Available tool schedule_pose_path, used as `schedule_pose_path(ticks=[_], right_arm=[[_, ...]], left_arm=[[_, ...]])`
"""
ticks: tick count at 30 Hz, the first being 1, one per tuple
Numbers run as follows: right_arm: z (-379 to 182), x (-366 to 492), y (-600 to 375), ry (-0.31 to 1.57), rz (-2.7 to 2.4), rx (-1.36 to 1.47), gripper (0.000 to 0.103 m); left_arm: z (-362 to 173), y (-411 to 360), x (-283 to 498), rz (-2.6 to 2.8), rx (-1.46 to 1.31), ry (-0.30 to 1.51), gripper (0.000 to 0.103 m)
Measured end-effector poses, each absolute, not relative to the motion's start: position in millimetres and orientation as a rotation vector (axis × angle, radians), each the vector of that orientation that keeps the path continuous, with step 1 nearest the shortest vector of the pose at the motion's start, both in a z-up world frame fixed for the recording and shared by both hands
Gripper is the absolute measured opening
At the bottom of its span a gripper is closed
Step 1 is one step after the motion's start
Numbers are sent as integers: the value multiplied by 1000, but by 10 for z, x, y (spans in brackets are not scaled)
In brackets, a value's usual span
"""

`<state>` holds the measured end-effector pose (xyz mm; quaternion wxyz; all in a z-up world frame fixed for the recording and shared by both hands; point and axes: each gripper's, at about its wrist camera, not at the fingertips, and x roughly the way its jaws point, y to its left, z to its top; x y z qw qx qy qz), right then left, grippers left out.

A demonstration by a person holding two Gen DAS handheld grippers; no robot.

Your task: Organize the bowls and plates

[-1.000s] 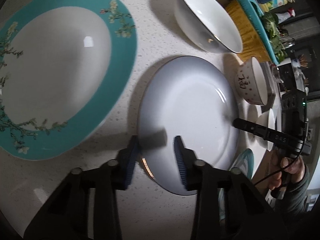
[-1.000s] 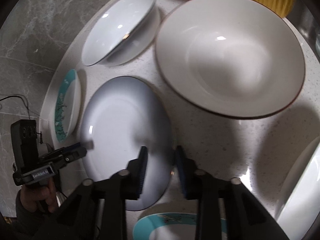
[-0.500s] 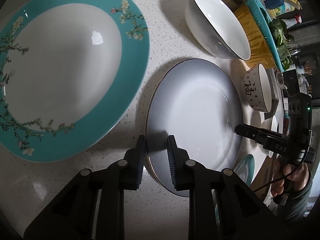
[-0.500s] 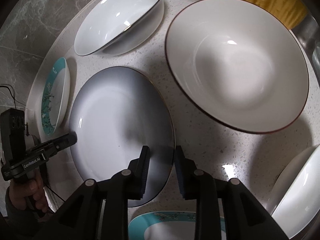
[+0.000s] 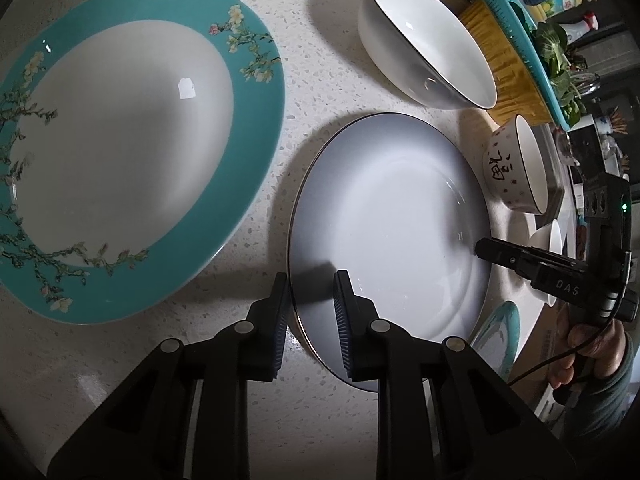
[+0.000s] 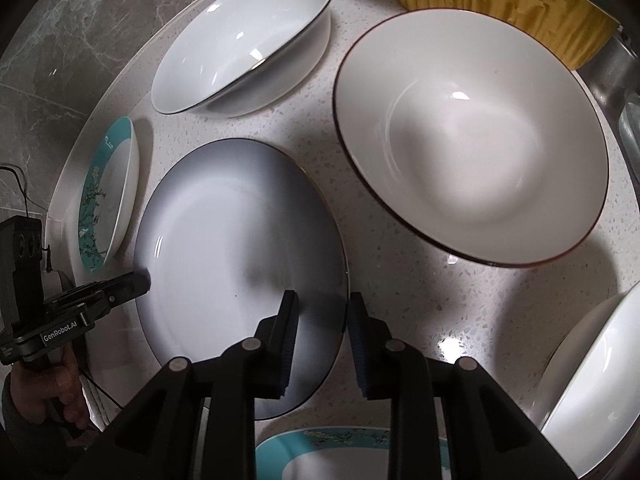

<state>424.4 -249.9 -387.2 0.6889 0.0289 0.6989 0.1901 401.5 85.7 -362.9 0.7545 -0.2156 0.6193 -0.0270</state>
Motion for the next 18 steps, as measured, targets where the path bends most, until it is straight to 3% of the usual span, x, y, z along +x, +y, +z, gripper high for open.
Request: schedule_pose_path(ticks=[18], right_arm=[[-3799, 4229, -2488, 1536, 420, 55, 26]], left_arm=[[-3529, 859, 4005, -68, -444, 1332, 19]])
